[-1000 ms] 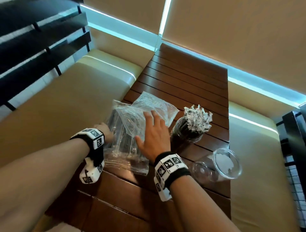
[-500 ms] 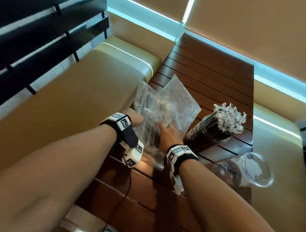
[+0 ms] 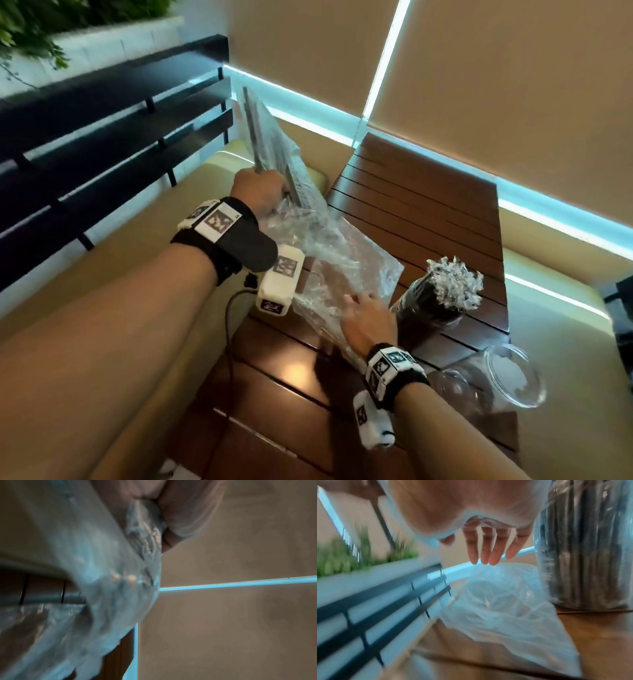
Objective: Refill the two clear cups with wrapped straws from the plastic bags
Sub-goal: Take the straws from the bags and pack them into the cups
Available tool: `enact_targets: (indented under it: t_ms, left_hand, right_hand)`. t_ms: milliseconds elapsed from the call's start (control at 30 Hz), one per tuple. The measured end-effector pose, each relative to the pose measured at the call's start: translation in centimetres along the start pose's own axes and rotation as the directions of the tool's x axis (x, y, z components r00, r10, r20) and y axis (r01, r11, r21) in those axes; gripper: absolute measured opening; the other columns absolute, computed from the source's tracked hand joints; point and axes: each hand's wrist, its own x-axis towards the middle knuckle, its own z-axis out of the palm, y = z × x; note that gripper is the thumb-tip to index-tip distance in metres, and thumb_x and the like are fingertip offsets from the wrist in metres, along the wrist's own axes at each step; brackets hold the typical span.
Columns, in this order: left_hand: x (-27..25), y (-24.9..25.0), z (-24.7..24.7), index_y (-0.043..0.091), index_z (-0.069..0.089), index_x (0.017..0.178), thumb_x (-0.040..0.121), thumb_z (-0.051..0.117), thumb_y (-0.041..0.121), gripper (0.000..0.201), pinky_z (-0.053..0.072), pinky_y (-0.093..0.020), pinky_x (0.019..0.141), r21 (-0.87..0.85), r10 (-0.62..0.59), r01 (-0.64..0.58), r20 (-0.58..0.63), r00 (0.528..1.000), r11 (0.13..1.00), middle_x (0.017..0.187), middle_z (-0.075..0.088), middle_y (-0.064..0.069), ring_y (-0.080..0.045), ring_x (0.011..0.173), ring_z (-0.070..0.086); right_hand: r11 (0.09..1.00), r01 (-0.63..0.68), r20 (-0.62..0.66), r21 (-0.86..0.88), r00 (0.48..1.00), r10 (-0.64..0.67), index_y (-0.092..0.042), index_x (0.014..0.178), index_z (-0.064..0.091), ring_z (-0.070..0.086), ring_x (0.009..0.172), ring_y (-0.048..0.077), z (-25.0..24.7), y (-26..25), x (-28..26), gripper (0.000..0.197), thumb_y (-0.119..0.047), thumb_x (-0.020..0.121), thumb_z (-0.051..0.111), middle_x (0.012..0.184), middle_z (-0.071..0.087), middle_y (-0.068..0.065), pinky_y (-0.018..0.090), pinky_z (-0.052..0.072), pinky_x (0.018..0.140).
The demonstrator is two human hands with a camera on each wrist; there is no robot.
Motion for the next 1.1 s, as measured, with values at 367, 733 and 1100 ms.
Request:
enact_targets:
  t_ms: [367,733,1100]
  left_hand:
    - [-4.5,-8.9,4.9,0.004,0.063,0.09,0.087,0.064,0.009,0.006,0.052,-0.039,0.074,0.168,-0.288,0.248,0.29,0.913,0.954,0.098,0.064,-0.02,-0.03,0.077,0.061]
    - [-8.8,-5.3,7.4,0.026,0.058,0.076,0.072,0.072,0.051,0.029,0.053,-0.036,0.074,0.498,0.347,-0.717,0.643,0.683,0.489,0.084,0.059,0.008,-0.012,0.076,0.059]
    - [-8.6,-4.4,9.4,0.017,0.069,0.079,0.087,0.065,0.029,0.015,0.058,-0.035,0.076,0.448,0.273,-0.606,0.608,0.745,0.657,0.077,0.072,0.0,-0.018,0.076,0.069]
  right_hand:
    - [0.392,-0.106,0.021,0.914,0.976,0.217,-0.006,0.077,0.063,0.055,0.059,0.019,-10.2,-1.5,0.6,0.012,-0.005,0.089,0.065,0.067,0.062,0.01,0.029,0.048,0.055]
    - [0.38,-0.073,0.053,0.922,0.997,0.062,0.004,0.089,0.067,0.063,0.062,0.02,-10.9,-0.6,-0.7,0.007,0.004,0.091,0.061,0.075,0.065,0.017,0.03,0.06,0.064]
    - [0.382,-0.045,0.012,0.923,0.996,0.088,0.004,0.081,0.067,0.047,0.053,0.014,-11.3,0.9,-0.3,0.015,-0.008,0.091,0.066,0.065,0.058,0.01,0.025,0.04,0.052]
